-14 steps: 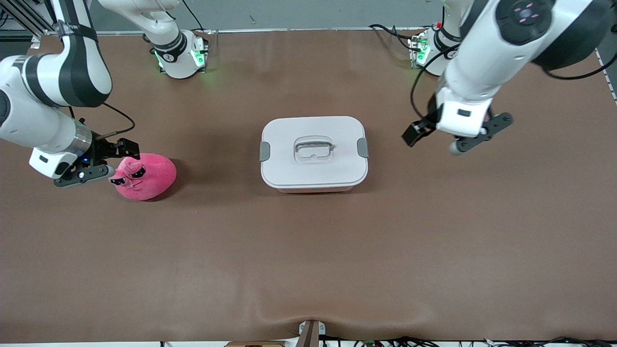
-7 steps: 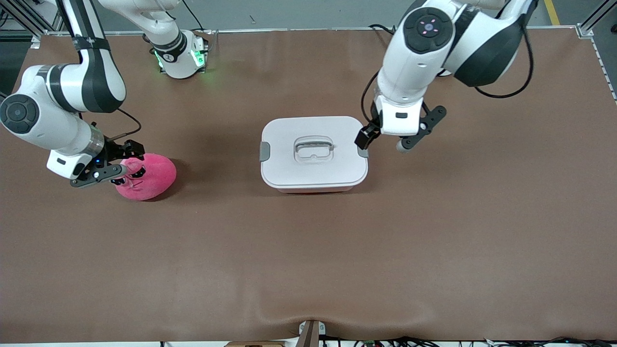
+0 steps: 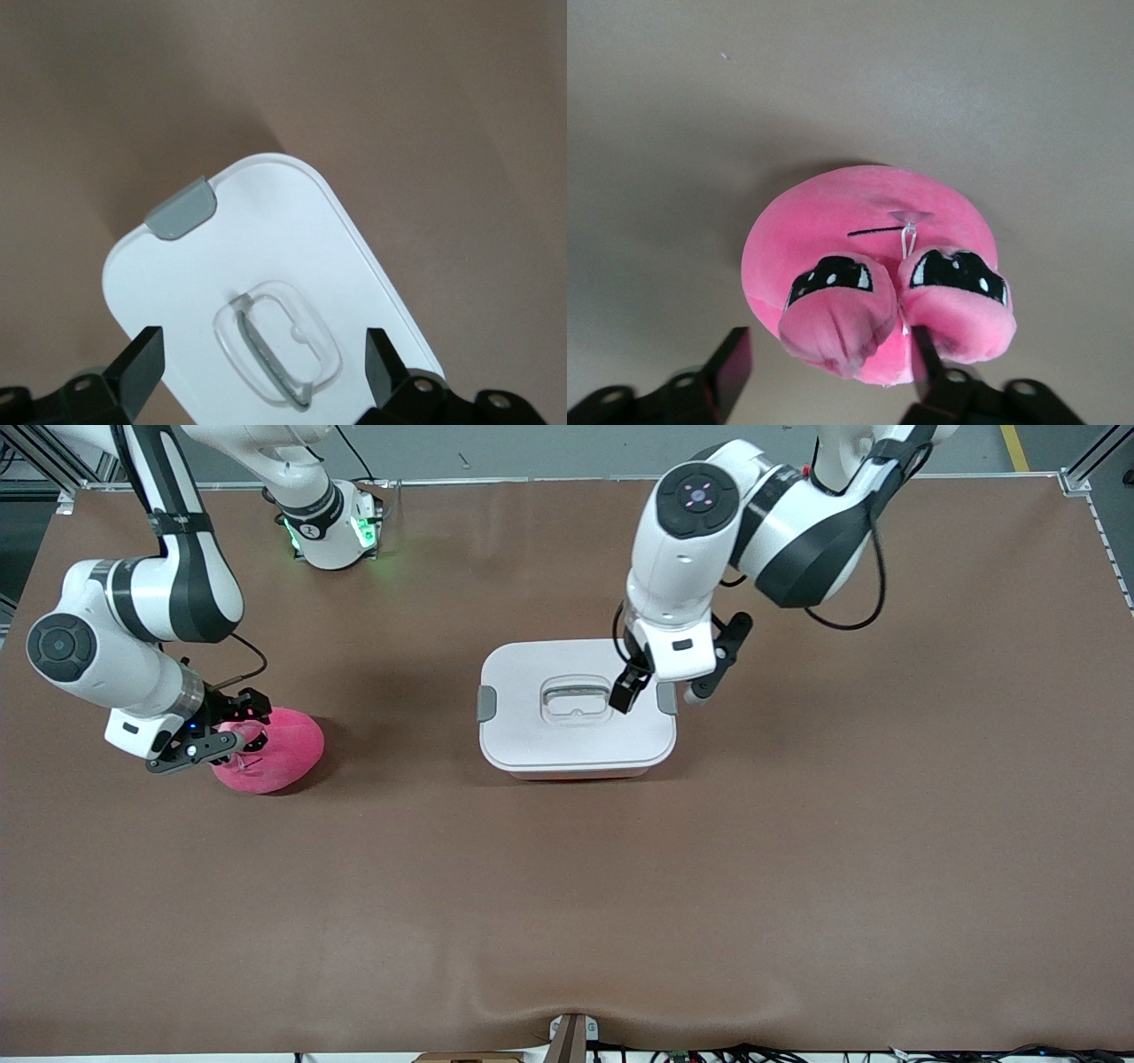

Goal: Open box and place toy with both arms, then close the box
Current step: 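Grasp the plush with the right gripper while the left gripper grasps the handle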

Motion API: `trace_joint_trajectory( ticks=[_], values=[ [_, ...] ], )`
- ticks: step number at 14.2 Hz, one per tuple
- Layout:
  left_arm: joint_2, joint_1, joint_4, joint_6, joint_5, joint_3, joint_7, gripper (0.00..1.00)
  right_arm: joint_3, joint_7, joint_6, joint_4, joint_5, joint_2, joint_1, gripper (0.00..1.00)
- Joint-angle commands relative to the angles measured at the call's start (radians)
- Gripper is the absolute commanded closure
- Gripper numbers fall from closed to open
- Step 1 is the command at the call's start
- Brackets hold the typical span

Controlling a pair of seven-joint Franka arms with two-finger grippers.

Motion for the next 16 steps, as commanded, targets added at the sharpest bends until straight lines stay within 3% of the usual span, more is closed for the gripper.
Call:
trace_joint_trajectory(
  ticks=[1, 2, 4, 5, 6, 16],
  values=[
    [0.107, -0.078, 0.096, -0.002, 0.093, 0.008, -0.155, 0.00, 0.007, -0.011, 0.015, -0.007, -0.015, 0.003, -0.014, 0.40],
    [0.121, -0.089, 0.101, 0.018, 0.112, 0.008, -0.195, 0.00, 0.007, -0.013, 0.021, -0.005, -0.015, 0.007, -0.017, 0.45],
    [0.134, -0.106, 0.101, 0.034, 0.120, 0.009, -0.251, 0.00, 0.007, -0.011, 0.018, 0.001, -0.015, 0.004, -0.014, 0.66],
    [0.140, -0.115, 0.101, 0.032, 0.120, 0.009, -0.269, 0.00, 0.007, -0.011, 0.016, 0.005, -0.013, 0.004, -0.014, 0.79],
    [0.141, -0.126, 0.101, 0.032, 0.123, 0.012, -0.298, 0.00, 0.007, -0.011, 0.013, 0.011, -0.013, 0.002, -0.014, 0.99],
    [0.217, -0.164, 0.095, 0.040, 0.176, 0.011, -0.588, 0.00, 0.004, -0.100, -0.267, 0.258, -0.010, -0.009, -0.010, 1.00]
  ],
)
